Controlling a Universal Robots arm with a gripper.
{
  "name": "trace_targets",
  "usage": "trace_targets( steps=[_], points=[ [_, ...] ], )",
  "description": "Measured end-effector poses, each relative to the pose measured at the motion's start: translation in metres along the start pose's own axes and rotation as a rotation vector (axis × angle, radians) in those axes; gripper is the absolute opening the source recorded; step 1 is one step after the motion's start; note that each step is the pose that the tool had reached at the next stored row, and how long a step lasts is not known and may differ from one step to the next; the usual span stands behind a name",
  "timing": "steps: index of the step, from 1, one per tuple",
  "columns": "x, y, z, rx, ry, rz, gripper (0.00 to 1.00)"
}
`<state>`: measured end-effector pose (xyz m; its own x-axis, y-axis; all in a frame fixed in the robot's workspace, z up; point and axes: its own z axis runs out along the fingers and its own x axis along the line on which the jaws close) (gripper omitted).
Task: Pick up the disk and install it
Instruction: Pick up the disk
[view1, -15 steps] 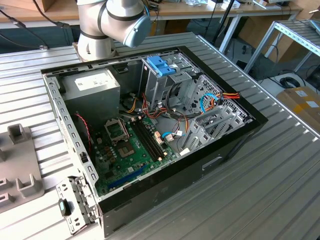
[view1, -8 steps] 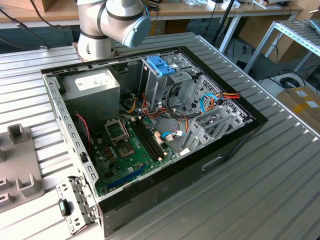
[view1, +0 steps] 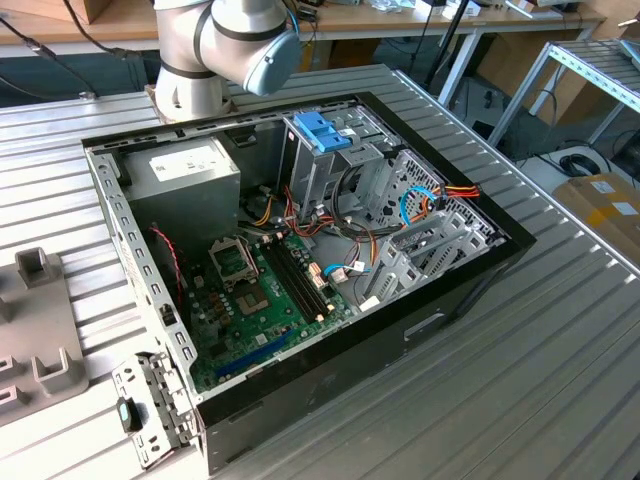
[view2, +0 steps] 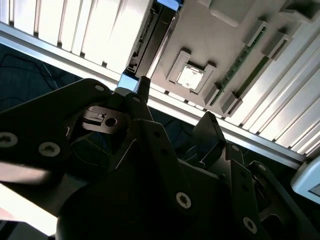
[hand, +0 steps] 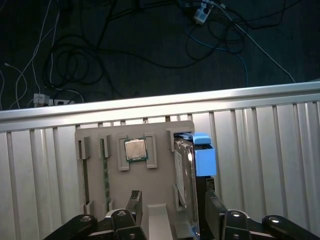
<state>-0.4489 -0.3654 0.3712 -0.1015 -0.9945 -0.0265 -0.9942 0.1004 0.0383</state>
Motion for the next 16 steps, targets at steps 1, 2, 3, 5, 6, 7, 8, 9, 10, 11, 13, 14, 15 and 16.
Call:
trace_targets(
  steps=[1, 2, 3, 5, 6, 7, 8, 9, 10, 11, 13, 14, 15, 16],
  points=[
    [-0.0009, 0.0000, 0.0002, 0.0000, 0.0000, 0.000, 0.62],
    [-0.0017, 0.0001, 0.0004, -0.0001, 0.0001, 0.000, 0.62],
    [-0.0024, 0.0002, 0.0005, 0.0000, 0.0001, 0.000, 0.62],
    [-0.0039, 0.0003, 0.0009, -0.0001, 0.0001, -0.001, 0.62],
    [-0.0047, 0.0004, 0.0011, 0.0000, 0.0000, -0.001, 0.62],
    [-0.0055, 0.0004, 0.0013, -0.0001, 0.0001, -0.001, 0.62],
    [-0.0061, 0.0004, 0.0015, 0.0000, 0.0001, -0.001, 0.62],
    [-0.0068, 0.0005, 0.0017, 0.0000, 0.0000, -0.001, 0.62],
    [-0.0076, 0.0006, 0.0018, 0.0000, 0.0001, -0.001, 0.62],
    [-0.0085, 0.0007, 0.0020, -0.0001, 0.0001, -0.001, 0.62],
    [-0.0103, 0.0008, 0.0025, -0.0002, 0.0001, -0.001, 0.62],
    [-0.0109, 0.0009, 0.0027, 0.0000, 0.0001, -0.002, 0.62],
    [-0.0125, 0.0010, 0.0031, -0.0001, 0.0001, -0.002, 0.62],
    [-0.0149, 0.0011, 0.0036, -0.0001, 0.0001, -0.002, 0.62]
  ],
)
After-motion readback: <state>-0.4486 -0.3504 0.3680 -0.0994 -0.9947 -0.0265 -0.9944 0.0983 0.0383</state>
